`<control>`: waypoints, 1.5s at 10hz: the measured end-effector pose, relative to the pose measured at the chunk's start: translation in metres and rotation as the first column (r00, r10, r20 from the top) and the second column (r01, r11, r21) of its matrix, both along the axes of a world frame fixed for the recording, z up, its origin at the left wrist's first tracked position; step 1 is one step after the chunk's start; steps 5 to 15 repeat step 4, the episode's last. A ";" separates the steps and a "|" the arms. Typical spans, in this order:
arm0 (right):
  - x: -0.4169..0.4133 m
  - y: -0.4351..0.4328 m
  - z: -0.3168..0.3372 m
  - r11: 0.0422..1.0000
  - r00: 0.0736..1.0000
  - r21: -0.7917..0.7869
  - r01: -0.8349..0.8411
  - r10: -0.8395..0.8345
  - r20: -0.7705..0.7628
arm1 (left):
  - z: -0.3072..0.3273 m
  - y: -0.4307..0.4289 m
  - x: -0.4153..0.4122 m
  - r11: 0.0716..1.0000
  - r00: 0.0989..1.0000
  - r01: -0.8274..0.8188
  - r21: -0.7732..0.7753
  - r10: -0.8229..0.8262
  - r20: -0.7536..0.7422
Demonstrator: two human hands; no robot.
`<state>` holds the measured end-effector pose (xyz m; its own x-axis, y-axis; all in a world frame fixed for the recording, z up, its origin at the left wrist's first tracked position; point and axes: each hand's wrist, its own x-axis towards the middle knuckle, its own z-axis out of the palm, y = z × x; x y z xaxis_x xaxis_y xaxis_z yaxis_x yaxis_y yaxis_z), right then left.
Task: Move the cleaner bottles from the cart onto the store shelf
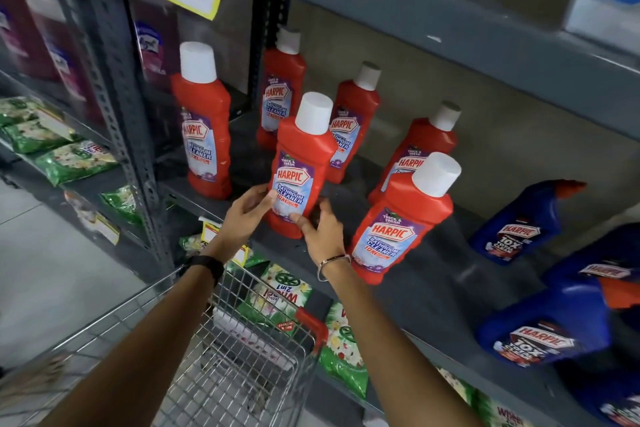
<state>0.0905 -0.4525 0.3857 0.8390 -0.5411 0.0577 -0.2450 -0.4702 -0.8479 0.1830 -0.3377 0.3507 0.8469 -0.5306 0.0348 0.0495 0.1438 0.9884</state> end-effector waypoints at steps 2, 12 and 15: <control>-0.004 0.004 0.002 1.000 1.000 -0.004 0.018 -0.018 -0.023 | 0.004 0.003 -0.009 1.000 1.000 0.003 0.026 -0.003 0.015; -0.005 0.014 0.001 0.996 0.997 0.056 0.071 -0.071 0.005 | 0.007 0.003 -0.020 0.997 0.996 -0.055 0.060 0.051 0.076; -0.005 0.014 0.001 0.996 0.997 0.056 0.071 -0.071 0.005 | 0.007 0.003 -0.020 0.997 0.996 -0.055 0.060 0.051 0.076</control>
